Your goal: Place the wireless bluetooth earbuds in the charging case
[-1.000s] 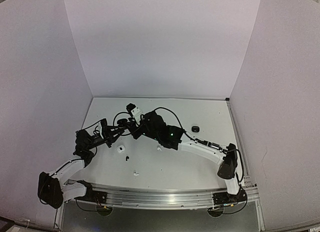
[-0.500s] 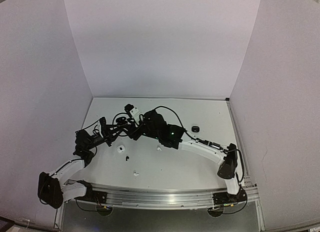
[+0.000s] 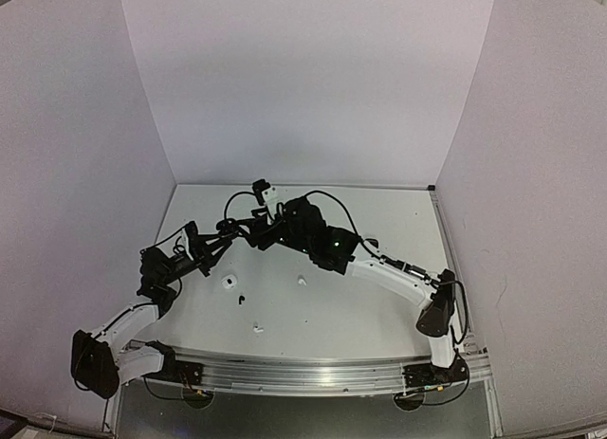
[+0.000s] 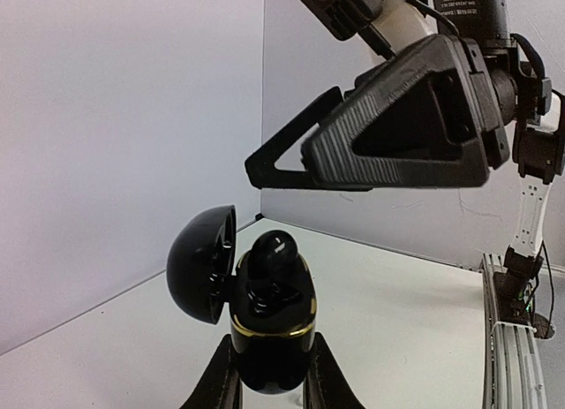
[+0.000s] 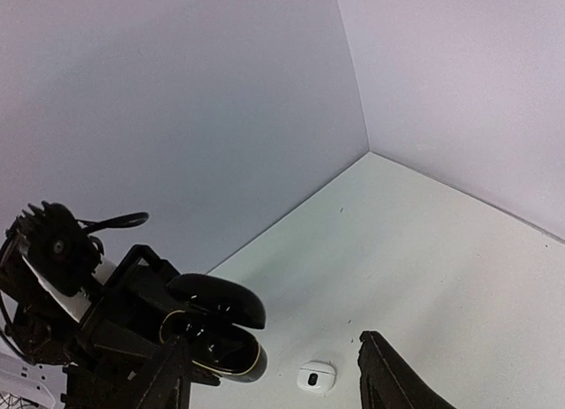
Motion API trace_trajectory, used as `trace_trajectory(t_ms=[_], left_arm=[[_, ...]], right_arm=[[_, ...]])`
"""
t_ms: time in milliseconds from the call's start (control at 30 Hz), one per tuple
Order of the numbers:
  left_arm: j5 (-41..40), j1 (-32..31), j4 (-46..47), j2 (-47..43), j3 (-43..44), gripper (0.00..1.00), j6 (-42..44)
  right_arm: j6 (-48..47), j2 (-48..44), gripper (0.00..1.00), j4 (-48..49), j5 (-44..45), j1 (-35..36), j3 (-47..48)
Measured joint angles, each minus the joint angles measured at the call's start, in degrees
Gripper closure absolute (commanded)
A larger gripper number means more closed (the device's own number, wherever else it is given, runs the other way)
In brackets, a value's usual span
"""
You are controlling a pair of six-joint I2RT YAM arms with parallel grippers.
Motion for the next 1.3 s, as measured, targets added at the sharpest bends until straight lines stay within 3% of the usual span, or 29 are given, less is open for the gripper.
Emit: trace_trajectory(t_ms=[1000,1300], left_arm=[[1.5,0.0,-0.4,-0.1,-0.2,1.0,3.2],[-1.1,0.0,-1.6,-0.1,-0.2,1.0,0.7]], right_arm=[[1.4,3.0,0.45,0.0,-3.0,-0.3,0.7],[1.0,3.0,0.39,-1.4,-3.6,-0.3,3.0]])
